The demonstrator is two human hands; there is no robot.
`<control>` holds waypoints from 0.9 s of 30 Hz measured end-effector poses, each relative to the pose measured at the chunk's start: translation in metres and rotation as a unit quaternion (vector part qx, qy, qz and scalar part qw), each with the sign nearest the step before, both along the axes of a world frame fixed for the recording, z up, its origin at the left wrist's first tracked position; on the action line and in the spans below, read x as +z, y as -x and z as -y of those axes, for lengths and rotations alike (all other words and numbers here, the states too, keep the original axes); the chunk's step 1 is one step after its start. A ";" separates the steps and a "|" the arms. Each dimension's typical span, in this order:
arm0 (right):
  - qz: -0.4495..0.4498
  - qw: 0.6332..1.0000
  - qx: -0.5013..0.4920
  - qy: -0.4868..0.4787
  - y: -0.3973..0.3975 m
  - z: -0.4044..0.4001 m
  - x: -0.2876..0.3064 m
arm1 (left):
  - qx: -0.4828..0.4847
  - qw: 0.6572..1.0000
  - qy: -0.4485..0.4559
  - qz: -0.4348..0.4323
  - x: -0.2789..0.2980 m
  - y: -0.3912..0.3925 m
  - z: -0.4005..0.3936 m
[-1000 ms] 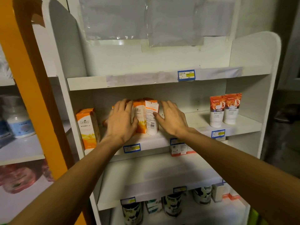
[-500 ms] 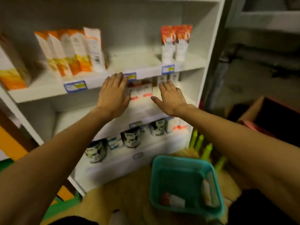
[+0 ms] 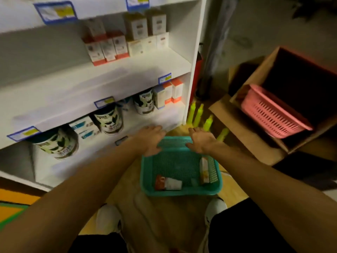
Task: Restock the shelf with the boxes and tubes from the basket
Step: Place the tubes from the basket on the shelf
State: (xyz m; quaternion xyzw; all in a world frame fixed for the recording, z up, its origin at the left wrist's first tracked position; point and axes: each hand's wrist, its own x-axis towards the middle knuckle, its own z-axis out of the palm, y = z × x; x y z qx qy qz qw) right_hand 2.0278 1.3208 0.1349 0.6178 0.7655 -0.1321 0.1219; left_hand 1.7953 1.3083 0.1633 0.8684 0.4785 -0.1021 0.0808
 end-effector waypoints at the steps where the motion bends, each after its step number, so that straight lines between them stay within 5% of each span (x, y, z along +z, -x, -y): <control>1: -0.005 1.000 -0.014 0.024 -0.007 0.000 -0.016 | -0.005 1.000 0.030 0.002 -0.017 -0.008 -0.002; 12: -0.056 0.979 -0.103 0.164 -0.047 -0.005 -0.153 | -0.011 0.974 0.221 -0.053 -0.165 -0.065 0.002; 27: -0.049 0.961 -0.251 0.104 -0.053 0.012 -0.238 | -0.042 0.958 0.272 -0.081 -0.256 -0.086 0.024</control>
